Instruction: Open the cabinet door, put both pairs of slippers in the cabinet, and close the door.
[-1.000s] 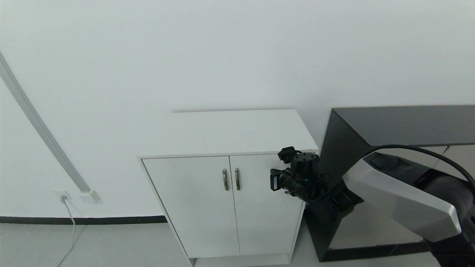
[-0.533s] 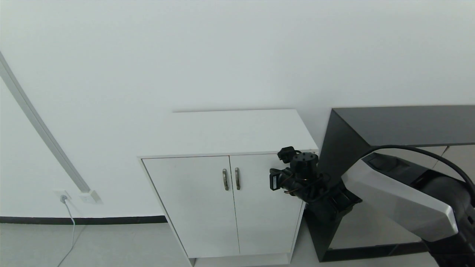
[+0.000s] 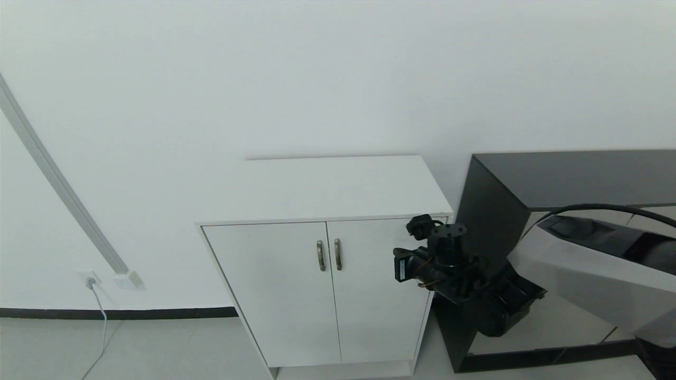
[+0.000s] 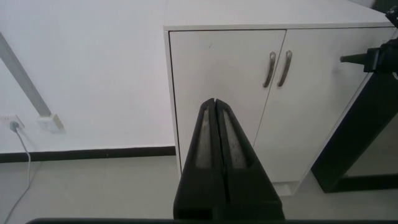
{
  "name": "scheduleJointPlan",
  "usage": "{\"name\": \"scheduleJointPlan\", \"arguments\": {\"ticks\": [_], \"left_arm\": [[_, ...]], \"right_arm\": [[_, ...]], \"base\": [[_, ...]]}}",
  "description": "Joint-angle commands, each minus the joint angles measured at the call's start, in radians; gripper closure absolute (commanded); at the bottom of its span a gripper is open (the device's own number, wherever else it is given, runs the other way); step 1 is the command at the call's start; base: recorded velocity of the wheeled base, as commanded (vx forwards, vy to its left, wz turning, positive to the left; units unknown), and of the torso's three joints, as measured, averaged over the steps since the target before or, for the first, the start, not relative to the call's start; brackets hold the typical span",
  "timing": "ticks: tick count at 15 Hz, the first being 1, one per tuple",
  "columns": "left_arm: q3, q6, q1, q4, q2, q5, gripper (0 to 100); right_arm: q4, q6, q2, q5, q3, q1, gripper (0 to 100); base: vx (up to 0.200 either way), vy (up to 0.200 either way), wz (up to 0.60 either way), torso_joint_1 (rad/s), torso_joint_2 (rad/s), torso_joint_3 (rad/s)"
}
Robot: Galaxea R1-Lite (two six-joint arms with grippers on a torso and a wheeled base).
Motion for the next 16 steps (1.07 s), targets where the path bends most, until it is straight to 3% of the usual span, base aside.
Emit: {"name": "scheduleJointPlan", "arguments": {"ticks": [1,6,12,16], "left_arm": [[0.000,0.001,0.000,0.000,0.001,0.000,100],[0.000,-0.001,0.000,0.000,0.001,0.002,100],[0.000,-0.001,0.000,0.000,0.001,0.000,100],[0.000,-0.001,0.000,0.000,0.001,0.000,100]], "right_arm": [[-0.046,-0.001,-0.159,-0.023,0.153,0.000,100],[-0.048,-0.007,-0.340,-0.049,0.345,-0.163,100],[-0.046,-0.120,-0.685,-0.051,0.710,-0.378,100],[-0.043,-0.148,-0.878,-0.048,0.882,-0.427,100]], "base": [[0.000,0.000,0.00,0.000,0.00,0.000],[0.000,0.000,0.00,0.000,0.00,0.000],[0.000,0.000,0.00,0.000,0.00,0.000],[0.000,0.000,0.00,0.000,0.00,0.000]]}}
